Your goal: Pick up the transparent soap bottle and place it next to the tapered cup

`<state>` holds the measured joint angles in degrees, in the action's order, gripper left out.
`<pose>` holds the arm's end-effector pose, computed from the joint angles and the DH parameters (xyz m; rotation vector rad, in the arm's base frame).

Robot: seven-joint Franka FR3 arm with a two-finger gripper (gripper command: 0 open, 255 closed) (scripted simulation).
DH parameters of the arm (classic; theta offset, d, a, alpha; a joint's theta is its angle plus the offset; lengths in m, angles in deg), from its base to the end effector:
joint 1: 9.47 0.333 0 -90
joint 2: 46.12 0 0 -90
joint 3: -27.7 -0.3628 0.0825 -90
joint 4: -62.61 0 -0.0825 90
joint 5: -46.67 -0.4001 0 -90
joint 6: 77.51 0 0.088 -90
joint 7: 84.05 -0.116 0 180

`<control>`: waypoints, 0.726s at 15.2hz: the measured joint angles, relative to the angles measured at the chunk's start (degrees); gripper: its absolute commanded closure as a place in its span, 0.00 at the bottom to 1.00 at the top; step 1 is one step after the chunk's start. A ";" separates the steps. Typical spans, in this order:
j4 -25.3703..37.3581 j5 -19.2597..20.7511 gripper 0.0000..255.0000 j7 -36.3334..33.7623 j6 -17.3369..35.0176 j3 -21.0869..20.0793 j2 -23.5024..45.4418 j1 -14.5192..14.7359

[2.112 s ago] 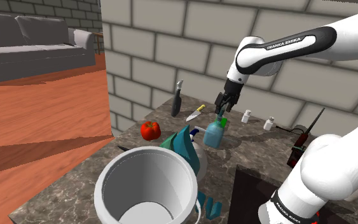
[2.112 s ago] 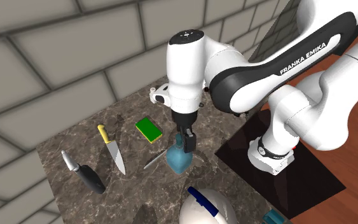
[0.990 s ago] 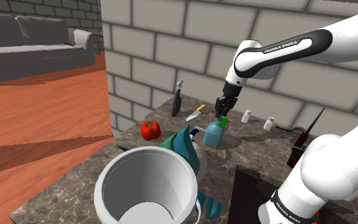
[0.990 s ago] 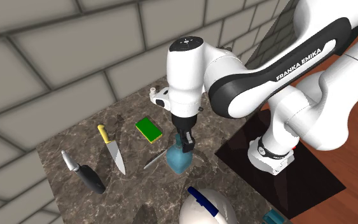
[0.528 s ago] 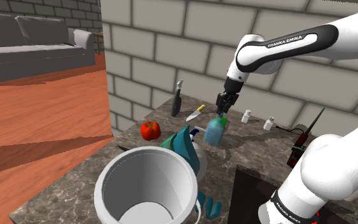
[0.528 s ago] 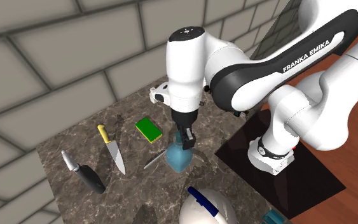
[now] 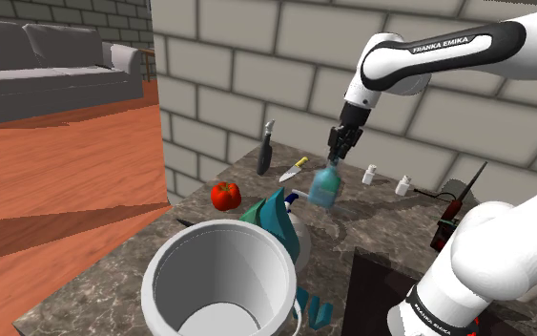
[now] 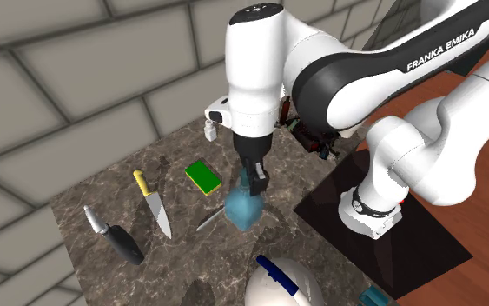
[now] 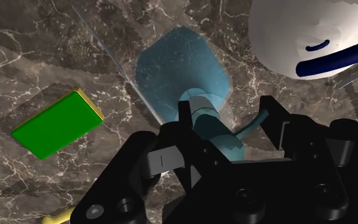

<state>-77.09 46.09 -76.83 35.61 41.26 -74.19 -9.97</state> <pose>0.3841 -0.1037 0.5019 -3.0219 0.1468 -0.0522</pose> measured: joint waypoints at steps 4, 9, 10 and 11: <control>2.79 -0.05 1.00 -0.60 -3.38 -0.45 -0.63 0.12; 6.20 -0.04 1.00 -0.84 -7.15 -0.61 -1.00 0.13; 6.91 -0.04 1.00 -0.88 -7.86 -0.63 -1.00 0.14; 7.57 -0.03 1.00 -1.00 -8.79 -0.73 -1.29 0.14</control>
<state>-69.52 46.06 -77.83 26.81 40.53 -75.48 -9.84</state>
